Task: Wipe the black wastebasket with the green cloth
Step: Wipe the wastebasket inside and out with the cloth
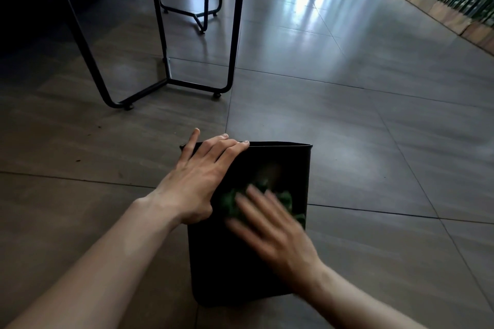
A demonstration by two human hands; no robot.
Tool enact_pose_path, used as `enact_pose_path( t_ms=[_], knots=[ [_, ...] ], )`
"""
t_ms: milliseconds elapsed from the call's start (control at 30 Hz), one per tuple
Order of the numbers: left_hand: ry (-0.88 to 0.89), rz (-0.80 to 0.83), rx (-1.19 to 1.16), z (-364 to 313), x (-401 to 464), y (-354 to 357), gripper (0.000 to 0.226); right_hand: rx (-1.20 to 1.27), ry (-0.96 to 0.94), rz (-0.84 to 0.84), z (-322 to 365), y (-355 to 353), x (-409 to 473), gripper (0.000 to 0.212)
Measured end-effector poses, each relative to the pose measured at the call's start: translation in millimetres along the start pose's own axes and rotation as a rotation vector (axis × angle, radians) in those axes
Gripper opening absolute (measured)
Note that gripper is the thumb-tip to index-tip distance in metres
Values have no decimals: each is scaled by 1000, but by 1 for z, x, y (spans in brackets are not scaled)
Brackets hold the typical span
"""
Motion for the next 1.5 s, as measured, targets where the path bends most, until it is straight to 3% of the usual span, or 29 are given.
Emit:
enact_pose_path(
  t_ms=[100, 167, 233, 367, 433, 500, 667, 733, 800, 900, 967, 1033, 1200, 1267, 1333, 1433, 1500],
  knots=[
    [2, 3, -10, -2, 1, 0, 124, -91, -396, 214, 48, 13, -62, 42],
    [3, -1, -17, -2, 1, 0, 123, -111, -471, 275, 44, 11, -67, 45],
    [5, -5, -16, -2, 3, 0, 120, -7, -299, 193, 19, 2, -37, 43],
    [1, -13, -6, -1, 4, 0, 114, 52, 240, -63, -49, -19, 42, 44],
    [-4, -12, -14, 1, 4, 0, 114, 46, 284, -76, -55, -15, 52, 44],
    [-8, -4, -20, 2, 3, 0, 117, 35, 145, -30, -38, -6, 33, 42],
    [9, -7, -19, 1, 1, 0, 121, -28, -409, 214, 27, 7, -68, 41],
    [17, -10, -18, -1, 1, 0, 121, -55, -479, 262, 22, 0, -71, 43],
    [17, -13, -12, -1, 1, 1, 121, -15, -337, 197, 0, -10, -40, 44],
    [28, -21, -21, -1, 1, 1, 117, 19, 54, 1, -47, -27, 28, 43],
    [30, -28, -24, -1, 1, 0, 115, 17, 169, -36, -59, -27, 51, 43],
    [25, -23, -19, 0, 0, 0, 117, -2, 98, -7, -49, -18, 43, 43],
    [24, -15, -5, -3, -1, 1, 123, -56, -391, 221, 22, 2, -51, 43],
    [26, -22, 2, -4, 0, 1, 123, -76, -449, 268, 19, -1, -52, 45],
    [25, -22, 12, -3, 2, 1, 123, -26, -277, 194, -2, -9, -23, 45],
    [22, -40, 3, -2, 3, 2, 120, 9, 140, 13, -41, -23, 26, 48],
    [26, -53, -5, -1, 3, 2, 119, 4, 286, -44, -52, -23, 37, 50]
  ],
)
Point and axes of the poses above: each hand's wrist, its own x-axis towards the middle knuckle, its own y-axis out of the palm, z = x × y, the point moved 5 cm from there along x, towards the middle knuckle, and after that the axes turned 9 degrees about -z, right-handed, at the moved point
